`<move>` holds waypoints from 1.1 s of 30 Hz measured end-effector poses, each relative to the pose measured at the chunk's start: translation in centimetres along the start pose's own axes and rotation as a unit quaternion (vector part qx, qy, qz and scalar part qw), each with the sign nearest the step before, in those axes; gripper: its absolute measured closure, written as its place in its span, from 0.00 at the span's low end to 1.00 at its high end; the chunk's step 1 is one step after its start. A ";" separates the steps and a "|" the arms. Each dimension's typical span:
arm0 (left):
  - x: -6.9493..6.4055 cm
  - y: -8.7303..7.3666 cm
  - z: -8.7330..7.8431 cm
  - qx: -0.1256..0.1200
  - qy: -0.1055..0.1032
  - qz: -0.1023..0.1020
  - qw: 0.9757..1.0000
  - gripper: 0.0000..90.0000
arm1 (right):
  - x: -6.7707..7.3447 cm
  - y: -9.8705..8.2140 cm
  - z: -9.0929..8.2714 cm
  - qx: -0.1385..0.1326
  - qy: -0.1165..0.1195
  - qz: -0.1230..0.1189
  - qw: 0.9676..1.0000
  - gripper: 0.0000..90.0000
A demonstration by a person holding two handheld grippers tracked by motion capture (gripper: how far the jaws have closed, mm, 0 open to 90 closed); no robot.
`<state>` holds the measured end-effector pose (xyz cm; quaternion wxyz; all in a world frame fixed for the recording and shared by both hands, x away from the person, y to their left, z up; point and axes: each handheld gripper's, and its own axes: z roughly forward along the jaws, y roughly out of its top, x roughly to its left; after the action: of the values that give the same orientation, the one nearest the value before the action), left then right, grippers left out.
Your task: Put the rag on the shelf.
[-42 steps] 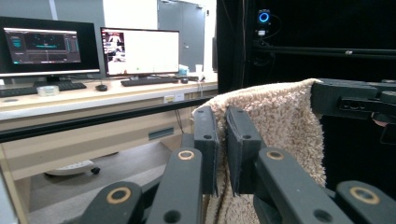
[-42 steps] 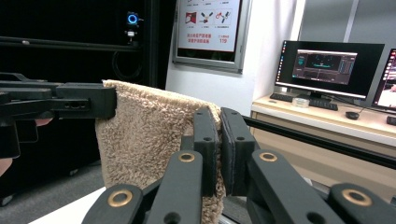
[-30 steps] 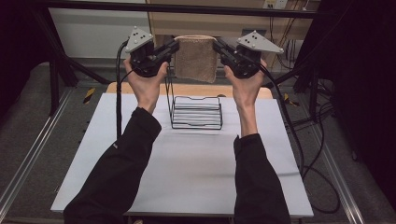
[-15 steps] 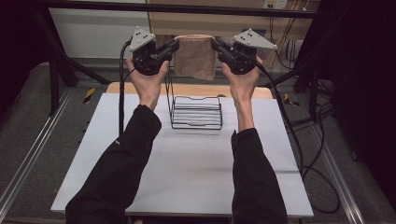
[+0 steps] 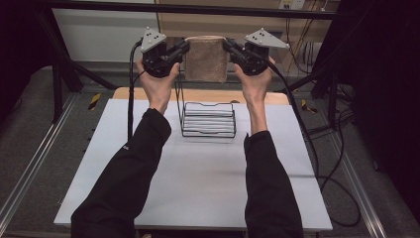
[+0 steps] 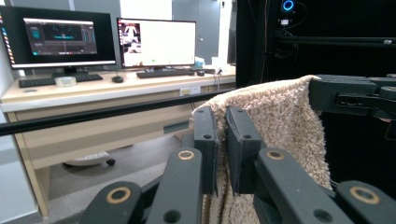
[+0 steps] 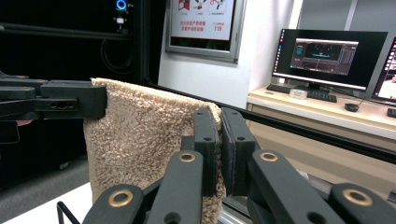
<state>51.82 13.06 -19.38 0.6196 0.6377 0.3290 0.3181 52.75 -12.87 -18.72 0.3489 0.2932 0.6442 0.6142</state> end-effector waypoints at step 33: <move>-1.3 -3.3 -1.8 0.041 -0.049 0.006 0.998 0.92 | 0.6 -3.7 -3.2 0.043 0.035 -0.002 0.998 0.95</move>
<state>49.50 13.12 -22.66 0.6062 0.6793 0.3074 0.2767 50.04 -14.56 -22.41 0.3144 0.2845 0.6827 0.5951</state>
